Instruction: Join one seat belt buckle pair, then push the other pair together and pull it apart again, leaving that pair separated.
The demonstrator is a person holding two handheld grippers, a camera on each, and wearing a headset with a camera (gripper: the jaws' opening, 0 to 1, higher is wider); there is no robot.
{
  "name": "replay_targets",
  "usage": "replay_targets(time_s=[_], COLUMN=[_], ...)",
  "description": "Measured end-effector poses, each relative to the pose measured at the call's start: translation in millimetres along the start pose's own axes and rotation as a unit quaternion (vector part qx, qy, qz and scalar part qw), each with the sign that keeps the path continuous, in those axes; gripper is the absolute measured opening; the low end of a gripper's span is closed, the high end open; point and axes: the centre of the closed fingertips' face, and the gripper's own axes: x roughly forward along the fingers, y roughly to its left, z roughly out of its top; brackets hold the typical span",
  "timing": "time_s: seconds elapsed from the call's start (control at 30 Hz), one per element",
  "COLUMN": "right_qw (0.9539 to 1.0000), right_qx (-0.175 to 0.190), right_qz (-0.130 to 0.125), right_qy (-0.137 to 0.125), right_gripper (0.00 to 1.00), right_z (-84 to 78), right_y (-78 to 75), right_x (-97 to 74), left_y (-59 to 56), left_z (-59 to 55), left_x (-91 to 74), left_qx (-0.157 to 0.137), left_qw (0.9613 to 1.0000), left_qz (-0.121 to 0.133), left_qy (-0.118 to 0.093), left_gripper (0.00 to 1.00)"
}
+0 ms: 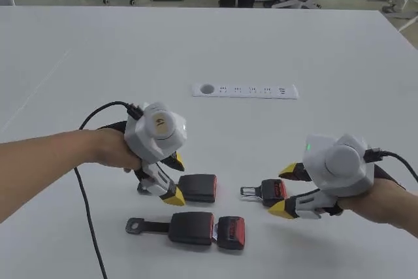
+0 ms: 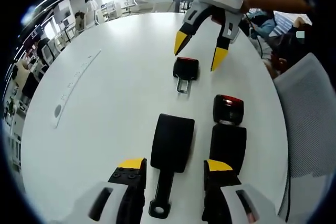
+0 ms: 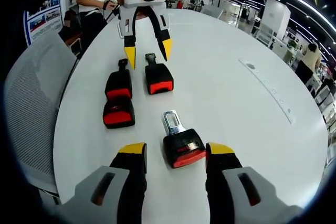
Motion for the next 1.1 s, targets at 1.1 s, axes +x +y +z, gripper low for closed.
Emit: replay_targets(time_s=[1.1], right_qw=[0.9962], right_qx=[-0.031], right_qz=[0.056], right_qy=[0.06], right_gripper=[0.33], right_z=[-20.8], right_y=[-9.1], right_x=[16.9], left_y=[6.2], left_z=[-7.7], left_x=[23.5], left_qx=[0.039], left_qw=[0.9975], left_qz=[-0.036], left_qy=[0.047], left_gripper=[0.36])
